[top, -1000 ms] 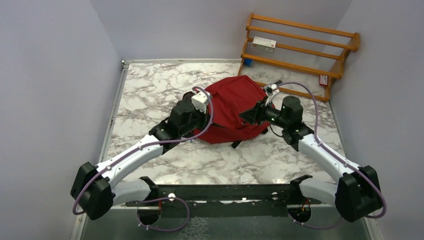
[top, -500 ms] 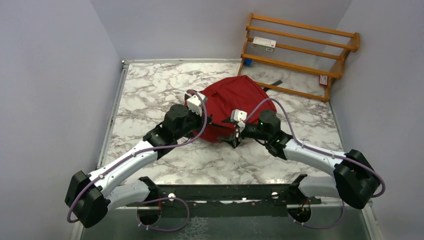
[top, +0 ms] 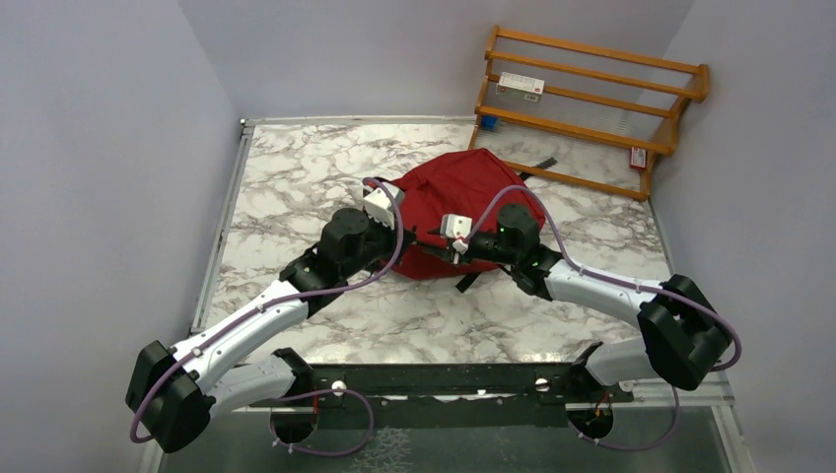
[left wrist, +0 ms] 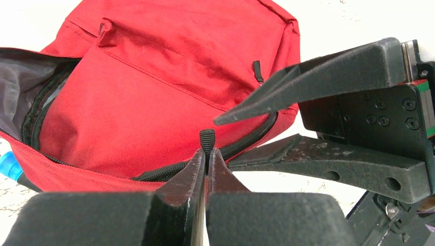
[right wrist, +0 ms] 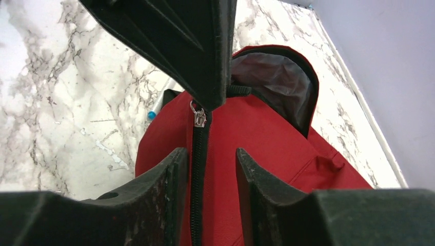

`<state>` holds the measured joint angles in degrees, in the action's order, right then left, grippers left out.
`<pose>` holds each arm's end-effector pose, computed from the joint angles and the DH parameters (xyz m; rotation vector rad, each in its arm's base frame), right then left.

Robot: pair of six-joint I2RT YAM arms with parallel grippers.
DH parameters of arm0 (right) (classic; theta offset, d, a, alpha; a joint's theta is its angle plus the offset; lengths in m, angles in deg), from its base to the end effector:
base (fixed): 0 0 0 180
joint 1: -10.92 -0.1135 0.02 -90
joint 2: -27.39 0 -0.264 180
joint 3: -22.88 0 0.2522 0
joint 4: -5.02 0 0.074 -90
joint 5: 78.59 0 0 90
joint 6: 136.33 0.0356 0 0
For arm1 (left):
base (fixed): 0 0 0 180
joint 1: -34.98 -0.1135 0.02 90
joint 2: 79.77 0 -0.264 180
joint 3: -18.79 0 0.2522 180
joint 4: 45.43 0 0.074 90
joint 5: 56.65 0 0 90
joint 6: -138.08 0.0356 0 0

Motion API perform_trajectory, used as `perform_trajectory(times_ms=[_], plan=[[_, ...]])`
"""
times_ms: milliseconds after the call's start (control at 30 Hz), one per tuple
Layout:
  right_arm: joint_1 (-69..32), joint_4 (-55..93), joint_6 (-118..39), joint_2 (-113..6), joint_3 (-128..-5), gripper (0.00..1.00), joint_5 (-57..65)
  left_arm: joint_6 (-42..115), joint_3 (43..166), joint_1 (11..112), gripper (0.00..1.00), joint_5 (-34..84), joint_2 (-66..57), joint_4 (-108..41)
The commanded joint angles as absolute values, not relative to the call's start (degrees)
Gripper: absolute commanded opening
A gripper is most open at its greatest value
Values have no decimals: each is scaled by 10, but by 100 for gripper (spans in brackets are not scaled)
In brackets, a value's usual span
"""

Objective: Pack the student bag
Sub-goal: Zip the student bag at the center of the board.

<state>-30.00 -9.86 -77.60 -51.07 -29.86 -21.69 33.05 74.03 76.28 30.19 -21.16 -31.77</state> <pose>0.2112 0.2088 0.2432 -1.3545 1.1407 0.6288 0.1783 -0.1592 0.2920 0.4775 1.8728 -0.7215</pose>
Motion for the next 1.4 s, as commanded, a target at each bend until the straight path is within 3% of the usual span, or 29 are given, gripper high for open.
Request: perform_trajectory(times_ms=[0, 67, 200, 400, 700, 1000, 1367], plan=[[-304, -86, -775, -518, -314, 38, -243, 316, 745, 760, 0, 329, -225, -349], [-304, -78, -771, -519, -316, 35, -250, 316, 748, 760, 0, 329, -223, -350], [-305, -61, -764, -528, -322, 39, -251, 316, 754, 760, 0, 329, -216, -350], [-305, -44, -766, -540, -331, 38, -238, 316, 754, 760, 0, 329, -213, -351], [-306, 53, -747, -527, -354, 1, -238, 316, 769, 760, 0, 390, -202, -331], [-305, 168, -742, -452, -339, 1, -220, 309, 798, 741, 0, 472, -173, -307], [-305, 336, -773, -417, -376, 1, -181, 346, 830, 679, 0, 489, -125, -305]])
